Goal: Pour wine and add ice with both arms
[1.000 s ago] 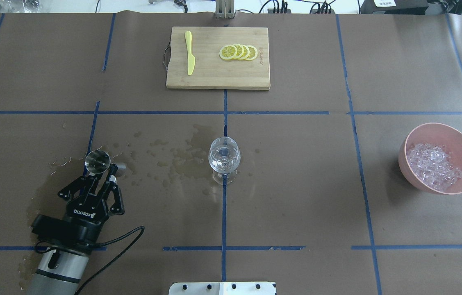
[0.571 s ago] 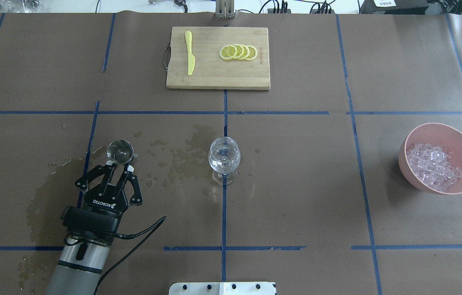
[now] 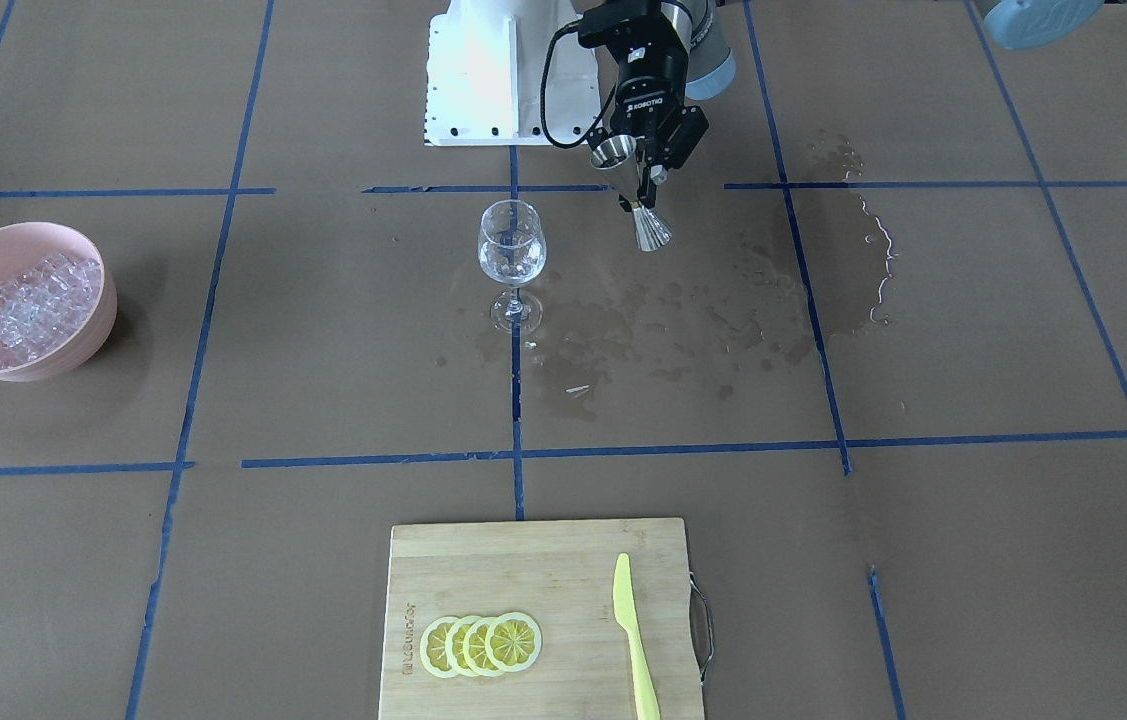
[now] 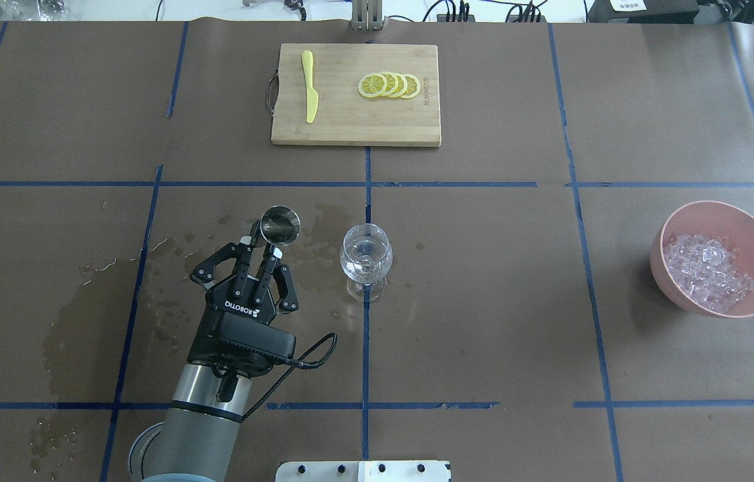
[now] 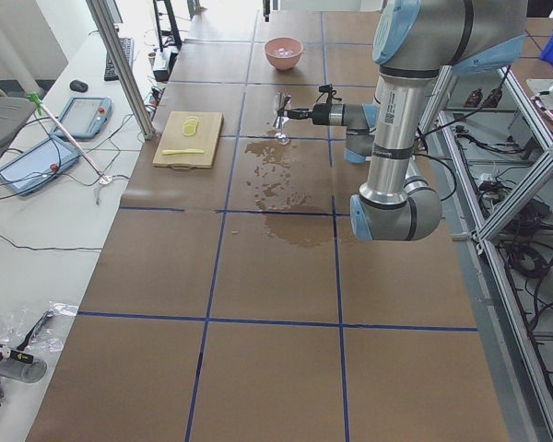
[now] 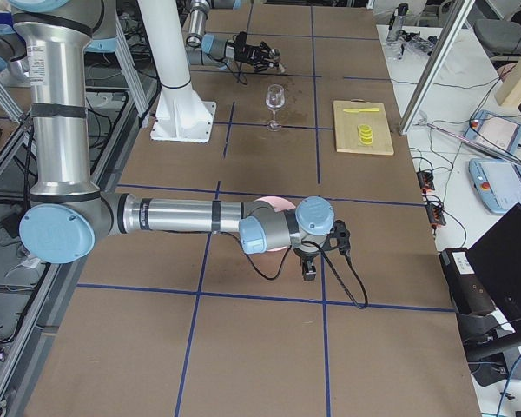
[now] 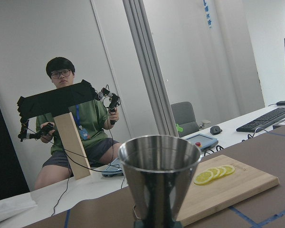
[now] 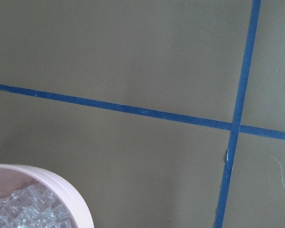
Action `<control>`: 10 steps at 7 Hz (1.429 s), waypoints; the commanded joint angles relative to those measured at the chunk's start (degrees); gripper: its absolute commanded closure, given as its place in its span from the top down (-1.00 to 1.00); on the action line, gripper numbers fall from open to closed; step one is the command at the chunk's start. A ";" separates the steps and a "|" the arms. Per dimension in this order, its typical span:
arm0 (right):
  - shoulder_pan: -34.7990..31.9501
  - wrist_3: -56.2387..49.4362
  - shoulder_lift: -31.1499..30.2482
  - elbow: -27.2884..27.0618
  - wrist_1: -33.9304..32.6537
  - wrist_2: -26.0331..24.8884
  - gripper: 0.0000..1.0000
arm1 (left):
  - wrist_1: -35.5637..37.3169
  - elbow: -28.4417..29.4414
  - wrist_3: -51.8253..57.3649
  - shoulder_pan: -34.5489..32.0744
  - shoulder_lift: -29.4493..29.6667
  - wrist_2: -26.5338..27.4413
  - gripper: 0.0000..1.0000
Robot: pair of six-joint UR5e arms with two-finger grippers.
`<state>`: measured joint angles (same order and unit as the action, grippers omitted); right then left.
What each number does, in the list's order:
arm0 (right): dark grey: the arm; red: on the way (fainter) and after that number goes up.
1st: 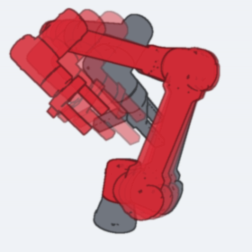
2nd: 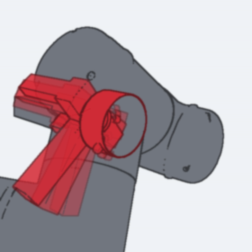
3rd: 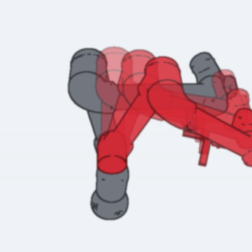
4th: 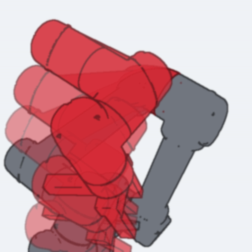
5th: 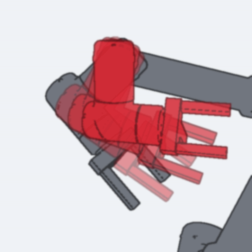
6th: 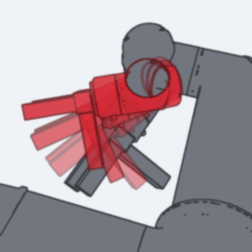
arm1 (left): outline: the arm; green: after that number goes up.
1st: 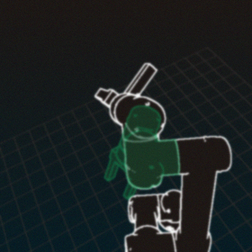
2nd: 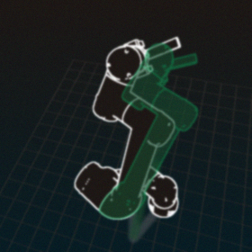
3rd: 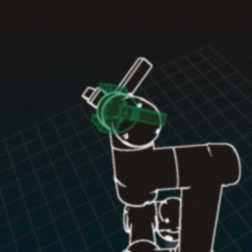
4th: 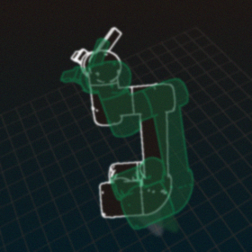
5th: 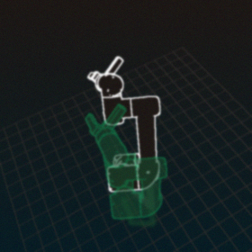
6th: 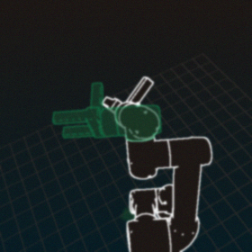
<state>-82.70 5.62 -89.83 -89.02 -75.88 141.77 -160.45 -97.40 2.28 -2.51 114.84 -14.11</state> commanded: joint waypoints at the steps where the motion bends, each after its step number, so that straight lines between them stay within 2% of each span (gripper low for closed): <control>1: 0.00 0.00 0.01 0.08 0.03 0.00 1.00 | 5.80 0.10 5.36 -0.12 2.39 -0.04 -1.00; 2: 0.00 -0.09 0.01 0.08 0.03 0.00 1.00 | 10.98 0.10 5.37 -0.13 3.88 -0.13 -1.00; 4: 0.00 0.00 0.01 0.08 0.03 0.00 1.00 | 16.20 0.54 6.41 -0.56 5.48 -0.65 -1.00; 7: 0.00 -0.09 0.01 0.34 0.03 0.00 1.00 | 17.54 0.72 22.46 -2.06 7.67 -0.66 -1.00; 10: 0.00 -0.09 0.01 0.52 0.03 0.00 1.00 | 20.94 0.89 27.25 -2.50 8.82 -0.74 -1.00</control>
<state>-82.71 5.54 -89.82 -88.57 -75.81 141.77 -141.58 -96.59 28.10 -4.85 123.08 -14.84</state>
